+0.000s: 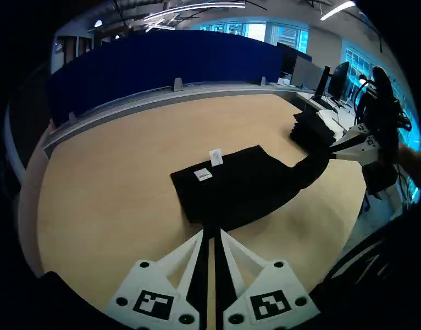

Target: Fold towel

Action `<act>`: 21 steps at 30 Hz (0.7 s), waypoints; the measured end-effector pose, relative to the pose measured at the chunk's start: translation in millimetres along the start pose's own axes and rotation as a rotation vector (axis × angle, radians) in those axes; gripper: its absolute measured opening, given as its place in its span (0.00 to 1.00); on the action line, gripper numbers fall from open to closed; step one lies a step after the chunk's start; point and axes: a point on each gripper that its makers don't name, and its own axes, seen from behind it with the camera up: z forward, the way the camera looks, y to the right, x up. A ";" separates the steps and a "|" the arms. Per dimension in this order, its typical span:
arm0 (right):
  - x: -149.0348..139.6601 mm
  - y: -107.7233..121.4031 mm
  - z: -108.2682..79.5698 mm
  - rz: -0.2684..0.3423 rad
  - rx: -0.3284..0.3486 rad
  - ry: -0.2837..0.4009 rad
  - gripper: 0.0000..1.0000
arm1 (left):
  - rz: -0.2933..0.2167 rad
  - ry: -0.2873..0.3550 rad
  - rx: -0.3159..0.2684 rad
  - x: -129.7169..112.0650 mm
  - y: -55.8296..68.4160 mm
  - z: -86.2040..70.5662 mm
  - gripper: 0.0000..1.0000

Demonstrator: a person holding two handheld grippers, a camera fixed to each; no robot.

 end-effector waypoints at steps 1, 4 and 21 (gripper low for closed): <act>0.4 0.7 0.8 0.000 0.000 -0.001 0.12 | 0.000 0.000 0.001 0.3 -0.5 1.0 0.06; 2.1 4.0 3.6 -0.005 -0.003 -0.004 0.12 | -0.002 0.003 0.002 3.1 -2.2 4.7 0.06; 26.7 49.3 44.8 -0.032 -0.034 -0.023 0.12 | -0.013 0.034 0.018 41.4 -28.6 57.1 0.06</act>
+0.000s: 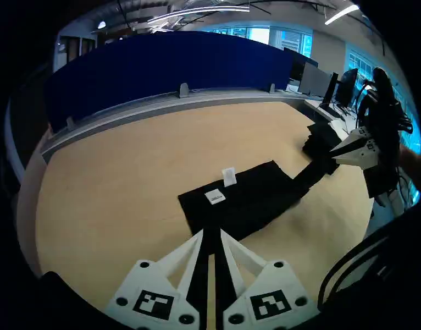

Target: Fold towel

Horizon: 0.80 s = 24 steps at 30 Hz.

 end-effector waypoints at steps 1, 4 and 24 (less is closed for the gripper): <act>1.2 2.4 3.6 0.003 -0.002 -0.001 0.12 | 0.000 0.000 0.001 1.7 -2.0 4.1 0.06; 3.0 8.8 15.3 0.018 -0.003 -0.009 0.12 | -0.002 0.002 0.003 6.3 -7.9 17.0 0.06; -9.3 19.9 56.3 0.066 0.011 -0.058 0.12 | -0.012 -0.024 -0.001 -2.3 -17.2 59.3 0.06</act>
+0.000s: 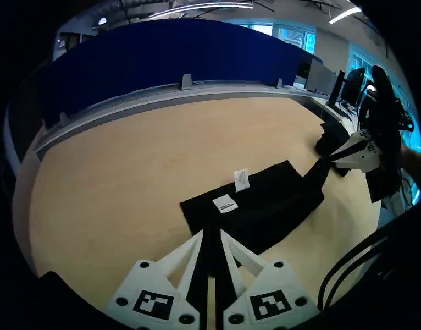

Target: Fold towel

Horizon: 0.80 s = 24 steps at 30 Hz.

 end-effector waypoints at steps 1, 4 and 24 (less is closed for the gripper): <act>-0.3 1.2 2.8 0.001 -0.001 -0.003 0.12 | -0.002 -0.002 0.001 -1.0 -1.3 2.2 0.06; -2.0 5.0 11.9 0.011 -0.004 -0.008 0.12 | -0.005 -0.010 0.005 -4.2 -5.0 10.0 0.06; -17.2 15.3 48.8 0.104 -0.023 -0.020 0.12 | -0.020 -0.033 0.018 -20.0 -19.4 48.6 0.06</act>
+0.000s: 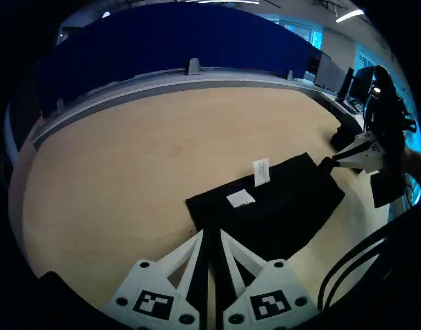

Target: Fold towel

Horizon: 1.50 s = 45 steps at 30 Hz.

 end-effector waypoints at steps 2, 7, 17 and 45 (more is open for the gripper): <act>0.0 0.7 0.8 0.003 -0.002 -0.001 0.13 | 0.000 0.001 0.000 1.2 -0.1 0.7 0.06; -1.0 4.8 5.4 0.013 -0.017 -0.006 0.16 | 0.004 -0.002 0.009 2.1 -2.5 4.4 0.06; -3.0 12.9 12.4 0.013 -0.060 -0.014 0.55 | 0.021 -0.008 0.048 2.3 -9.9 9.6 0.17; -21.6 6.1 -15.3 0.006 -0.062 -0.013 0.95 | 0.002 0.003 0.098 0.6 -15.5 -16.6 0.89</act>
